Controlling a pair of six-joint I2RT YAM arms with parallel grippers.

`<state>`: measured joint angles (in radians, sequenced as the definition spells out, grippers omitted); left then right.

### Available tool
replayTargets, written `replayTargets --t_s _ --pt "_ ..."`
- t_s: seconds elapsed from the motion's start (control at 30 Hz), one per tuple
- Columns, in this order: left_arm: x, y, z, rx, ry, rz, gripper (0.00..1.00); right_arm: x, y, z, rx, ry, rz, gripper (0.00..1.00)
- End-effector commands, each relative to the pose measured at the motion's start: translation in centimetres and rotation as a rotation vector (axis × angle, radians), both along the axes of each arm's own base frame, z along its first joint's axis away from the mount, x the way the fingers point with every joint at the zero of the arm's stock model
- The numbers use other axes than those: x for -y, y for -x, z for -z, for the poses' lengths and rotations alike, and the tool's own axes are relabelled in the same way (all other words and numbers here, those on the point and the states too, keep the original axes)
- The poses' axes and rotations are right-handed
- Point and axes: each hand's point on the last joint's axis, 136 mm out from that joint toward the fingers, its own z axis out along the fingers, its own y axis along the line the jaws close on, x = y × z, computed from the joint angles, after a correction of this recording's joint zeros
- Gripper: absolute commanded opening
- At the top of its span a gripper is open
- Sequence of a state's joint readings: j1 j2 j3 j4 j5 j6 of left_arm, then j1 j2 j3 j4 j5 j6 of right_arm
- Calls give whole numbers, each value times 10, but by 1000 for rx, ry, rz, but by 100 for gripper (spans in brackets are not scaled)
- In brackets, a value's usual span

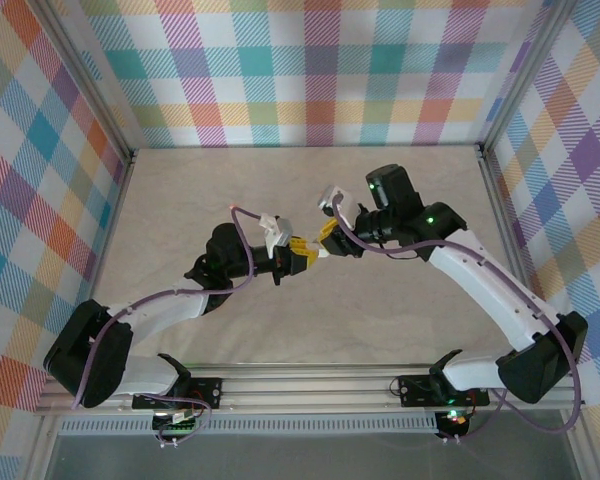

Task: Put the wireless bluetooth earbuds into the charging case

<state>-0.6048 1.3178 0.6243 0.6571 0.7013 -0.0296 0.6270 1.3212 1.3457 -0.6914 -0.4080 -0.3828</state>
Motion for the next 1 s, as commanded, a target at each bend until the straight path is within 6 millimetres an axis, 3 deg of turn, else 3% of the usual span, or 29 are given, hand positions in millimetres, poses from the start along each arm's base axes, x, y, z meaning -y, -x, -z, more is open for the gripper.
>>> replayTargets --t_s 0.0,0.5,0.97 --pt "3 -2 -19 68 36 25 0 -1 1 -6 27 15 -15 26" --pt "4 -7 -22 62 41 9 0 -4 9 11 12 71 -11 21" --pt "2 -3 -27 70 52 13 0 -2 -3 23 12 129 38 17"
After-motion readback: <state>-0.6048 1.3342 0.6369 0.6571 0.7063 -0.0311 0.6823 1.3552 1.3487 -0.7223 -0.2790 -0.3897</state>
